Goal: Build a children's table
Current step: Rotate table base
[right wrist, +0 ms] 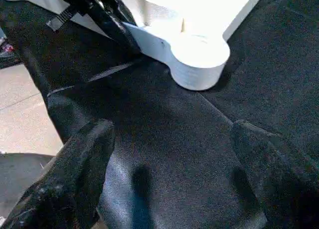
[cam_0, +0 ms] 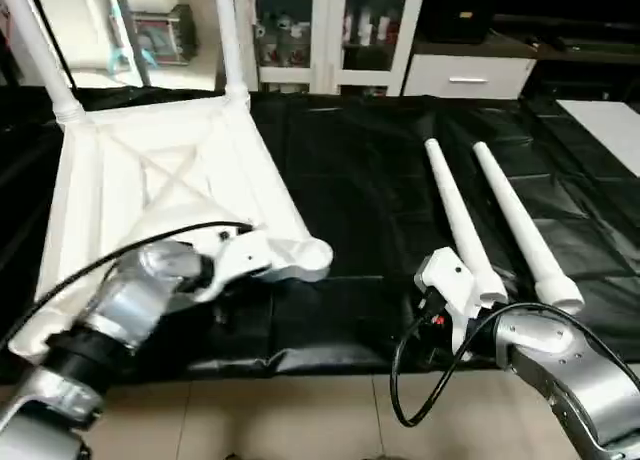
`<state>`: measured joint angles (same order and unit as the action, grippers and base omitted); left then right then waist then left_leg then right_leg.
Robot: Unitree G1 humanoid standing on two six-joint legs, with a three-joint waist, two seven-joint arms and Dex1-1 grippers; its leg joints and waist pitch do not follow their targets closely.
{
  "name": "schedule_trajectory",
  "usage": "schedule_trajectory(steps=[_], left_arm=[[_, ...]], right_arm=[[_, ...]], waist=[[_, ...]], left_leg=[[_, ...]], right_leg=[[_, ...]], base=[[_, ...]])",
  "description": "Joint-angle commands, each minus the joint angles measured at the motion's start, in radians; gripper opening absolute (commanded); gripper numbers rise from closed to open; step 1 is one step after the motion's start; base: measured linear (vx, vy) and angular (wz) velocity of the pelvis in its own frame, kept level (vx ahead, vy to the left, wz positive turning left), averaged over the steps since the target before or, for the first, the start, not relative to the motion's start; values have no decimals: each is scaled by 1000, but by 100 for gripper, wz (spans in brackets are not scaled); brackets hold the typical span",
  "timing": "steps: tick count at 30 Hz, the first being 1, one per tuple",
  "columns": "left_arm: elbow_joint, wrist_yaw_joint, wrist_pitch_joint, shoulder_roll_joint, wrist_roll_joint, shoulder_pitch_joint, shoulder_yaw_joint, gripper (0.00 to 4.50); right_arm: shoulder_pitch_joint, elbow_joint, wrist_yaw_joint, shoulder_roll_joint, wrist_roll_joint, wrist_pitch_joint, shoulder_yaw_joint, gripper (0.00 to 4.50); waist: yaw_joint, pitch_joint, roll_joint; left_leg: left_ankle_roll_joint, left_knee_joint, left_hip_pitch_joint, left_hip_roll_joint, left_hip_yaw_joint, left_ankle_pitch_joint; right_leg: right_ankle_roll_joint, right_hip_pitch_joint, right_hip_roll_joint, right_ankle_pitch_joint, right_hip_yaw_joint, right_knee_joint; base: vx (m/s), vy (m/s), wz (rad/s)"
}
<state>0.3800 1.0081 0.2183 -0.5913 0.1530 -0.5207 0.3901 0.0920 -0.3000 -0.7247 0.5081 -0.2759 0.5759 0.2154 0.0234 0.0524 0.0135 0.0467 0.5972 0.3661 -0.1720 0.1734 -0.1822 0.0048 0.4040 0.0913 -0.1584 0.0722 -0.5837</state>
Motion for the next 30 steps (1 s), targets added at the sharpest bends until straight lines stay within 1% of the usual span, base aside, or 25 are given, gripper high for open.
schedule_trajectory(steps=[1,2,3,4,5,6,7,8,10,12,13,14,17,18,19,20,21,22,23,24,26,27,28,29,30], left_arm=[[23,18,-32,-43,37,14,4,1],[12,46,-37,-57,27,18,6,1],[9,56,-38,-61,24,19,6,1],[10,72,-57,-71,23,18,10,1],[9,89,-65,-80,19,17,12,1],[8,100,-71,-87,16,16,13,1],[14,113,-82,-97,15,11,15,1],[16,118,-86,-101,15,9,15,1],[22,129,-102,-112,16,3,15,1],[13,161,-61,-108,-17,-1,1,1],[6,179,-40,-106,-34,-1,-5,48],[-4,201,-28,-109,-50,0,-10,60],[-27,245,-9,-116,-81,3,-17,70],[-33,257,-8,-119,-87,3,-19,95],[-37,264,-7,-121,-93,3,-21,101],[-52,283,8,-127,-115,-2,-35,103],[-63,294,17,-132,-128,-5,-45,103],[-78,304,24,-136,-148,-13,-62,115],[-89,314,36,-143,-164,-18,-75,128],[-89,314,36,-143,-164,-18,-75,139],[-108,331,58,-156,-188,-23,-98,139],[-120,337,80,-162,-206,-29,-116,139],[-130,345,103,-166,-232,-36,-140,139],[-136,347,124,-166,-261,-46,-169,139],[-138,347,131,-165,-272,-50,-179,139]], right_arm=[[4,-1,6,3,3,-6,-10,407],[4,-1,6,3,3,-7,-10,407],[4,-2,6,3,3,-7,-9,407],[5,0,5,3,3,-8,-10,407],[7,2,4,3,4,-9,-10,407],[7,3,4,3,4,-10,-10,407],[10,4,4,2,3,-9,-11,407],[10,4,4,2,3,-9,-12,407],[9,2,4,4,2,-8,-13,407],[6,0,4,5,3,-9,-13,407],[6,0,4,6,3,-9,-14,407],[5,-2,4,6,3,-8,-15,407],[6,-3,5,6,1,-5,-19,407],[6,-4,4,6,1,-4,-20,407],[5,-5,5,7,1,-3,-20,407],[4,-6,5,8,0,-3,-23,407],[4,-6,5,9,0,-3,-25,407],[5,-3,9,8,-2,-1,-32,407],[11,3,12,4,-8,3,-43,407],[11,3,12,4,-8,3,-43,407],[26,15,26,-5,-14,8,-61,407],[43,32,49,-17,-7,4,-76,407],[65,55,86,-31,7,5,-94,407],[92,85,126,-46,19,10,-114,407],[101,97,141,-52,23,12,-121,407]], waist=[[1,-49,-2],[0,-50,-5],[0,-50,-6],[0,-50,-5],[2,-50,-6],[3,-51,-6],[6,-52,-8],[10,-53,-7],[14,-54,-8],[16,-56,-10],[16,-57,-8],[17,-57,-10],[17,-59,-9],[17,-58,-9],[18,-58,-8],[19,-59,-5],[20,-60,-5],[21,-60,-4],[20,-58,2],[21,-58,-1],[20,-56,-2],[18,-55,10],[17,-54,9],[17,-53,6],[15,-52,6]], left_leg=[[35,-93,-12,-51,-43,-497],[37,-96,-12,-52,-43,-494],[38,-97,-12,-53,-42,-494],[39,-98,-14,-54,-39,-495],[40,-97,-17,-54,-39,-497],[40,-96,-19,-54,-35,-492],[40,-97,-19,-54,-33,-477],[38,-96,-19,-54,-30,-459],[39,-96,-19,-55,-27,-437],[38,-95,-19,-55,-24,-414],[37,-95,-19,-54,-22,-404],[34,-94,-17,-54,-21,-375],[29,-92,-17,-54,-19,-347],[27,-91,-17,-54,-18,-345],[25,-90,-16,-53,-18,-337],[24,-90,-17,-54,-17,-325],[22,-90,-17,-55,-17,-316],[21,-90,-16,-56,-17,-307],[18,-90,-15,-56,-17,-300],[19,-91,-16,-56,-17,-301],[24,-91,-17,-55,-17,-317],[22,-91,-16,-54,-16,-320],[30,-90,-14,-52,-17,-321],[44,-88,-20,-52,-18,-339],[50,-88,-23,-51,-17,-349]], right_leg=[[-63,-23,63,-612,-34,100],[-77,-24,62,-572,-36,95],[-85,-24,62,-554,-37,93],[-101,-22,60,-519,-40,90],[-109,-19,60,-506,-42,89],[-123,-18,59,-479,-46,86],[-136,-20,59,-448,-48,82],[-147,-22,60,-418,-50,79],[-162,-24,59,-377,-52,73],[-176,-27,59,-340,-53,68],[-180,-28,59,-328,-53,67],[-189,-32,59,-309,-53,63],[-195,-34,59,-295,-54,62],[-196,-34,58,-296,-54,62],[-196,-36,59,-299,-54,61],[-198,-36,59,-295,-54,60],[-201,-36,59,-289,-54,59],[-204,-37,59,-284,-54,56],[-207,-37,58,-279,-53,55],[-207,-37,58,-283,-53,54],[-199,-35,57,-310,-53,57],[-195,-34,57,-325,-53,59],[-193,-33,61,-361,-53,56],[-185,-26,59,-400,-53,59],[-185,-23,58,-409,-53,60]], base=[[0,0,0],[0,0,0],[0,0,0],[0,0,0],[0,0,0],[0,0,0],[0,0,0],[0,0,0],[0,0,0],[0,0,0],[0,0,0],[0,0,0],[0,0,0],[0,0,0],[0,0,0],[0,0,0],[0,0,0],[0,0,0],[0,0,0],[0,0,0],[0,0,0],[0,0,0],[0,0,0],[0,0,0],[0,0,0]])
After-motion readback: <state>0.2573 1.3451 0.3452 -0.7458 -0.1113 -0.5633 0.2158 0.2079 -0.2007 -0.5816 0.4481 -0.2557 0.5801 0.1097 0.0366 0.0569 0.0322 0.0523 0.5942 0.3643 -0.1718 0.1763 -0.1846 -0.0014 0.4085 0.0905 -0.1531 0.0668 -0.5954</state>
